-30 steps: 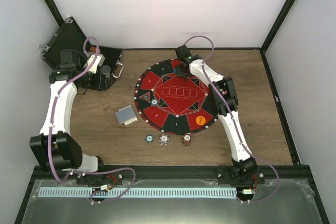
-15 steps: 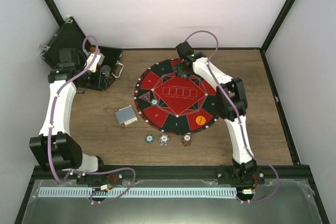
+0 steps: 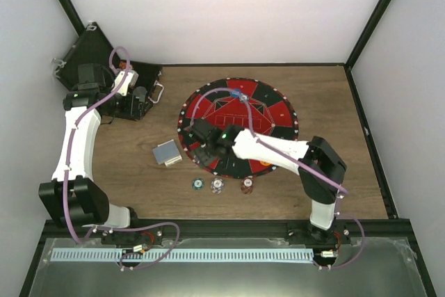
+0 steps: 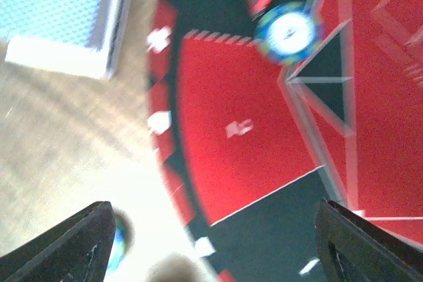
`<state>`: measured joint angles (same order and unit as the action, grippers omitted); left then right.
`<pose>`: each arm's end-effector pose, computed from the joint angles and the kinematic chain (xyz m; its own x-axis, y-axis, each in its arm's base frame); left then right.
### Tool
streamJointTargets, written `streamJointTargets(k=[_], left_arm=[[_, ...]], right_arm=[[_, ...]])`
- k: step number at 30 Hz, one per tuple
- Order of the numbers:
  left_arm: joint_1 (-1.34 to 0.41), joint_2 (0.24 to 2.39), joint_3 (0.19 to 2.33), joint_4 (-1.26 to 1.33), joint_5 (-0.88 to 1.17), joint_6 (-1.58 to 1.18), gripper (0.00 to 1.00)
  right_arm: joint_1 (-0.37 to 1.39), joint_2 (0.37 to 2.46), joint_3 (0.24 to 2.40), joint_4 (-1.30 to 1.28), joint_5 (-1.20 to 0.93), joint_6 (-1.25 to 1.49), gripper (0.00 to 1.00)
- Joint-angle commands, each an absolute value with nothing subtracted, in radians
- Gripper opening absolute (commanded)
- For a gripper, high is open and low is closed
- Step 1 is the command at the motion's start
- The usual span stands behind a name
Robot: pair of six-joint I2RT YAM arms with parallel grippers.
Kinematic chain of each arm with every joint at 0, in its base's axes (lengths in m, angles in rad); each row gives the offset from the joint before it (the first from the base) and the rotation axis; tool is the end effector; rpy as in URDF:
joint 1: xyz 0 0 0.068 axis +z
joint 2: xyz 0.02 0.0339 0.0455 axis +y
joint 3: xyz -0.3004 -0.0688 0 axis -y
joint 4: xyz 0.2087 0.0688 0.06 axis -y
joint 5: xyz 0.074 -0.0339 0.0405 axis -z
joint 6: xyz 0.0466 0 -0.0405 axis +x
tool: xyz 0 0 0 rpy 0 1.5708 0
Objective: Distribute texas hold em gaming equipment
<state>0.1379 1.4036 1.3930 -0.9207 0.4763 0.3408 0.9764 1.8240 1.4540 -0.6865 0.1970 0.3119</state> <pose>0.2488 0.0130 0.3749 -0.6993 0.2028 -0.6854 0.4060 0.9020 -0.1473 0.2150 0.3018 0.2806 -0.6968 -0.4935 -0.5205 -0.5723 0.8199 -0.0112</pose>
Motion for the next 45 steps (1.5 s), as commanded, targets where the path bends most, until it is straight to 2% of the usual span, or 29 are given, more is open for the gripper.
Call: streamJointTargets(k=[1,8,18,37,45], left_arm=[[0.143,1.382,1.412,-0.931,0.488,0.345,1.0],[0.144,1.383,1.423,-0.939,0.484,0.344,1.0],[0.145,1.385,1.433,-0.943,0.479,0.345,1.0],[0.144,1.385,1.434,-0.94,0.473,0.347,1.0],[0.144,1.383,1.434,-0.942,0.472,0.348,1.0]], right_arm=[[1.069,1.836,1.42,-0.673,0.133,0.321,0.85],[1.161,1.935,1.42,-0.643,0.048,0.305,0.87],[1.177,2.021,1.423,-0.618,0.023,0.294,0.85],[1.207,2.05,1.418,-0.651,0.063,0.298,0.62],[1.207,2.04,1.437,-0.667,0.102,0.296,0.44]])
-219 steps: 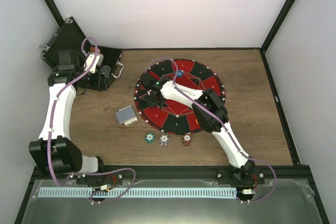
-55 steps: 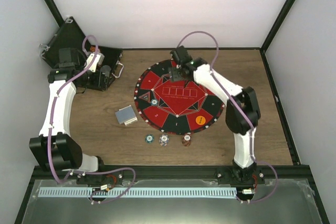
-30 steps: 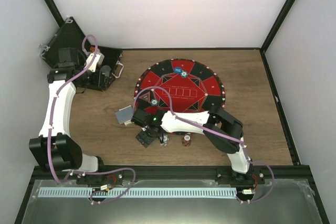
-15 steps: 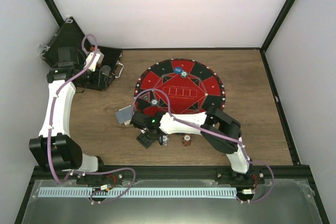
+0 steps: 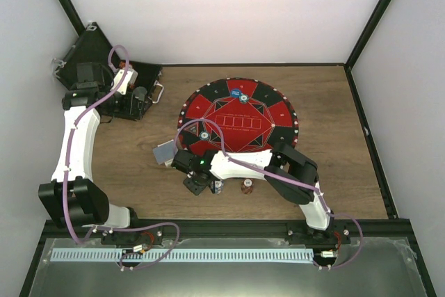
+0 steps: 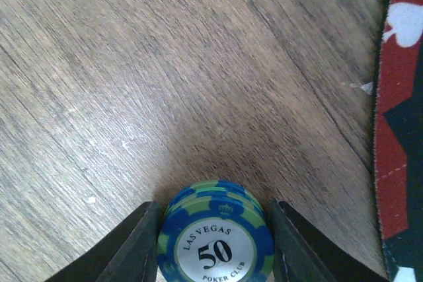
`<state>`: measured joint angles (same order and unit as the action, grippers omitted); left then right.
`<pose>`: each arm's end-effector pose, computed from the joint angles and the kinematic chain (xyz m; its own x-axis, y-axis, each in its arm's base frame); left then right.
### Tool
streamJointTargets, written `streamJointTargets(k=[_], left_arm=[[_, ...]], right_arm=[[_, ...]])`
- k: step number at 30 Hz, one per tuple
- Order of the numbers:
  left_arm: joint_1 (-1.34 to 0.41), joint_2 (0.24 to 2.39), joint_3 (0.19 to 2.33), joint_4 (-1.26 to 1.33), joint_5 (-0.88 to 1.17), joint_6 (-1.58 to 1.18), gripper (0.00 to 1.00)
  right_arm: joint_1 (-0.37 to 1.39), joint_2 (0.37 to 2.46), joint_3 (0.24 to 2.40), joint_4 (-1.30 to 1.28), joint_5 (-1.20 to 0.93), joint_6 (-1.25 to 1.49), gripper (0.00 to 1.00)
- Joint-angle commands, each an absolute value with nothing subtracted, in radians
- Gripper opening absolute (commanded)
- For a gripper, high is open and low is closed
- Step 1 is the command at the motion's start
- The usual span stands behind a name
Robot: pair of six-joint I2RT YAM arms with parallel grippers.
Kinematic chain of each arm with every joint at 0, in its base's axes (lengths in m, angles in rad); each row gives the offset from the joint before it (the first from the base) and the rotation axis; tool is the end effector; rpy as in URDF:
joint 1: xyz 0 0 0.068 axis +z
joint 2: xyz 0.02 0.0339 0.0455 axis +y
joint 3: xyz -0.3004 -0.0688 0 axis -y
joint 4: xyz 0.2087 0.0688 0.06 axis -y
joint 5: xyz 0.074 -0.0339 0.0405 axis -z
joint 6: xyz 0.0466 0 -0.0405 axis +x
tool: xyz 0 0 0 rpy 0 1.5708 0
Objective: Distribute texas hold em gaming equipment
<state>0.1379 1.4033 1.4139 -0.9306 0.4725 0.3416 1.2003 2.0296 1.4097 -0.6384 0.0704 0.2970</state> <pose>0.2485 0.0131 0.3800 -0.6920 0.2051 -0.6921 0.4060 0.9034 -0.1382 0.1460 0.3668 0.1958 -0.5993 -0.7366 -0.3136 -0.7808 0.6242 0.0260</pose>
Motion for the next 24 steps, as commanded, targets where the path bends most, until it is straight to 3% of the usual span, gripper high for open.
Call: streamJointTargets(k=[1,5,15,24], left_arm=[[0.143,1.384,1.434,-0.942,0.474,0.347,1.0],[0.144,1.385,1.435,-0.942,0.477,0.344,1.0],[0.144,1.384,1.442,-0.946,0.475,0.348,1.0],[0.144,1.382,1.442,-0.95,0.478,0.35,1.0]], right_arm=[[1.206,2.036,1.439,-0.67,0.106,0.296,0.43],[1.206,2.015,1.452,-0.683,0.12,0.293,0.36],[1.163,1.908,1.48,-0.743,0.163,0.303,0.35],[0.882,1.748,1.297,-0.723,0.195,0.331,0.32]])
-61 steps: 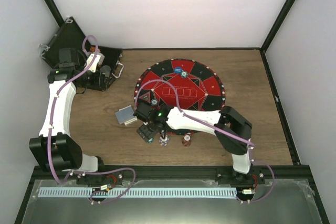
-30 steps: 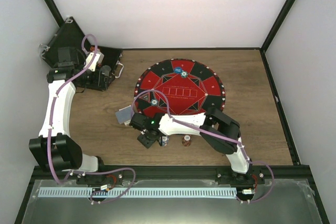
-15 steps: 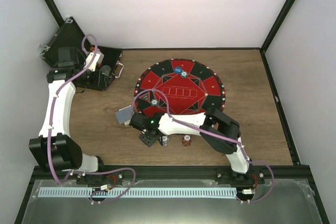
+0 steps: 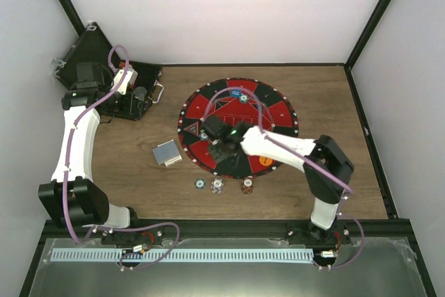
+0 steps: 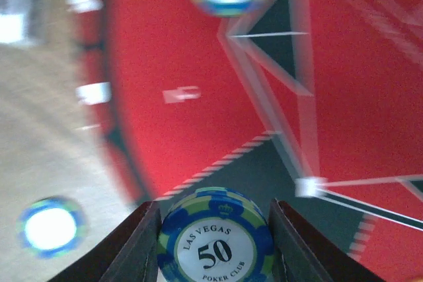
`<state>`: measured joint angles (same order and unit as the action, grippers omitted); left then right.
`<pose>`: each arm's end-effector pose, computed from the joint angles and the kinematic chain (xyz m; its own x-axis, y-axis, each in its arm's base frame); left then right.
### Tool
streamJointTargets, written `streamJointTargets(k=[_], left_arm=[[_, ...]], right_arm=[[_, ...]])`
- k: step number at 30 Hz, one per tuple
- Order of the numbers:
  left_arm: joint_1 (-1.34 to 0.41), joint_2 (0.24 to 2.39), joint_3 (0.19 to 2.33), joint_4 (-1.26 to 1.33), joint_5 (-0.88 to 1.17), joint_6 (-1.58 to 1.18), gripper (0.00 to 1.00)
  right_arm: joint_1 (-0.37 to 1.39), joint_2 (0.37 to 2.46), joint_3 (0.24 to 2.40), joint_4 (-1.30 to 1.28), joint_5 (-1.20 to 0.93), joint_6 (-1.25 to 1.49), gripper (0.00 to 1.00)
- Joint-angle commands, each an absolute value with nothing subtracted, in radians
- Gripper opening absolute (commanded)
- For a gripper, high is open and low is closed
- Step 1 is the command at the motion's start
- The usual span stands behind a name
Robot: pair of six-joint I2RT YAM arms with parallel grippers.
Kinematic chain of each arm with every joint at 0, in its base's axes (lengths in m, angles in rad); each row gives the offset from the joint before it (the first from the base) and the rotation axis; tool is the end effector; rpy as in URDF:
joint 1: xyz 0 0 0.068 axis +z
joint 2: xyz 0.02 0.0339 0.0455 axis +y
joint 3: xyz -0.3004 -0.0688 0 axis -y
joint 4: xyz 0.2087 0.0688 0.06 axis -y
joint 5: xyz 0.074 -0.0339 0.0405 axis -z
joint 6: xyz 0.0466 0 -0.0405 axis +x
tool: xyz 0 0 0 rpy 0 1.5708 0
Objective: Distribute texas hold em gaming equipment
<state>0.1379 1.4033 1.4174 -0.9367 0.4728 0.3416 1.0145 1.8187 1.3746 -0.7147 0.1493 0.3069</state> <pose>0.2480 0.0130 0.3806 -0.6938 0.2048 -0.6905 0.4058 0.9032 -0.1398 0.1939 0.2987 0.2592 -0.7054 -0.5688 -0.4229 -0.6244 0.7811 -0.0090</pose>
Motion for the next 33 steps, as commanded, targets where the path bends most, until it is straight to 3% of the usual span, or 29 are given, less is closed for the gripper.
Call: streamJointTargets(k=[1,9,25,30,33], left_arm=[[0.143,1.382,1.442,-0.95,0.48,0.35,1.0],[0.144,1.385,1.443,-0.95,0.486,0.348,1.0],[0.145,1.391,1.448,-0.957,0.48,0.364,1.0],[0.144,1.394,1.449,-0.957,0.482,0.364,1.0],[0.144,1.392,1.447,-0.957,0.48,0.365,1.0]], right_arm=[[0.844,1.734,1.271,-0.716,0.196,0.337,0.31],[0.623,1.715,1.136,-0.639,0.197,0.406,0.32],[0.558,1.826,1.129,-0.594,0.219,0.408,0.33],[0.558,1.826,1.137,-0.601,0.219,0.41,0.62],[0.558,1.801,1.154,-0.617,0.219,0.415,0.71]])
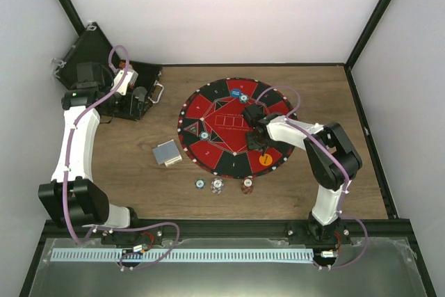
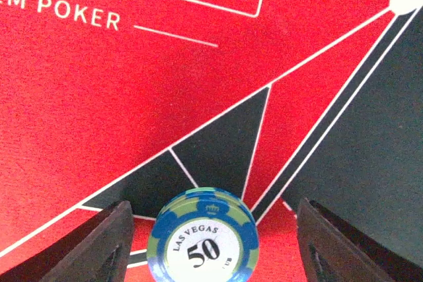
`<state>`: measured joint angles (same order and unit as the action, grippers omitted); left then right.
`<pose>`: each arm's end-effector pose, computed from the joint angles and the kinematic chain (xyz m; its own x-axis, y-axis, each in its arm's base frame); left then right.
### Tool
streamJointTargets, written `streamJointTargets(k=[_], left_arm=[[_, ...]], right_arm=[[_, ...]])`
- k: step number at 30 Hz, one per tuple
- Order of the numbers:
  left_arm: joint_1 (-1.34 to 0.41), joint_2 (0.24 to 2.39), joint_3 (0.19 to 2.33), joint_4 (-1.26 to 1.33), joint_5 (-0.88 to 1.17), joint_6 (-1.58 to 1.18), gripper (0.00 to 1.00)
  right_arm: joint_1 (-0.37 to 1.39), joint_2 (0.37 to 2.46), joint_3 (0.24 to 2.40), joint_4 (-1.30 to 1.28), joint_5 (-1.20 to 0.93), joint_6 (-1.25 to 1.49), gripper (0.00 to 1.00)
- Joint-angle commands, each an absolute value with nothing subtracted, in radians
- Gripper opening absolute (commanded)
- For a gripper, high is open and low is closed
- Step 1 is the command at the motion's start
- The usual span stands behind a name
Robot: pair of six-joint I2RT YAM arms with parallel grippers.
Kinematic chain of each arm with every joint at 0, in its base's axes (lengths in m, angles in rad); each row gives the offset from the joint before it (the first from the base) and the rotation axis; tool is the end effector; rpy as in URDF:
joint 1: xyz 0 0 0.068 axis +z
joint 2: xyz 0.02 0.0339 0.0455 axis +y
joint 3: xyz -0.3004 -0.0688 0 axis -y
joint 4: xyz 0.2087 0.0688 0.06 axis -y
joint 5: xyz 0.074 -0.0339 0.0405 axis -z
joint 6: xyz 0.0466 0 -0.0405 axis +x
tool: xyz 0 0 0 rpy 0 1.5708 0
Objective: Distribute texas hold em gaming equipment
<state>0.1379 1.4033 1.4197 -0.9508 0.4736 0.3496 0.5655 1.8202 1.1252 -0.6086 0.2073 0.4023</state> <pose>0.2468 0.0128 0.3802 -0.6984 0.2108 -0.6840 0.4102 0.9010 -0.1411 0.2791 0.1657 0.2017 -0.9367 -0.1407 -0.3207 -0.1214 0.9894 -0.0793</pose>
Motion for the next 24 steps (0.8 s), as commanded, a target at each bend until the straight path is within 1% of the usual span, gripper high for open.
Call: streamJointTargets(k=[1,5,9,11,18,24], left_arm=[[0.144,1.393,1.447,-0.956,0.48,0.366,1.0],[0.144,1.395,1.447,-0.953,0.482,0.363,1.0],[0.145,1.398,1.448,-0.947,0.484,0.358,1.0],[0.145,1.4,1.45,-0.946,0.486,0.355,1.0],[0.144,1.398,1.445,-0.948,0.481,0.357,1.0],[0.144,1.396,1.445,-0.948,0.482,0.357,1.0]], right_arm=[[0.56,1.787,1.162,-0.626,0.221,0.416,0.73],[0.603,1.713,1.201,-0.674,0.246,0.421,0.76],[0.727,1.65,1.258,-0.712,0.233,0.422,0.78],[0.799,1.642,1.285,-0.735,0.212,0.423,0.81],[1.022,1.673,1.306,-0.757,0.144,0.434,0.93],[1.12,1.738,1.275,-0.759,0.138,0.446,0.94]])
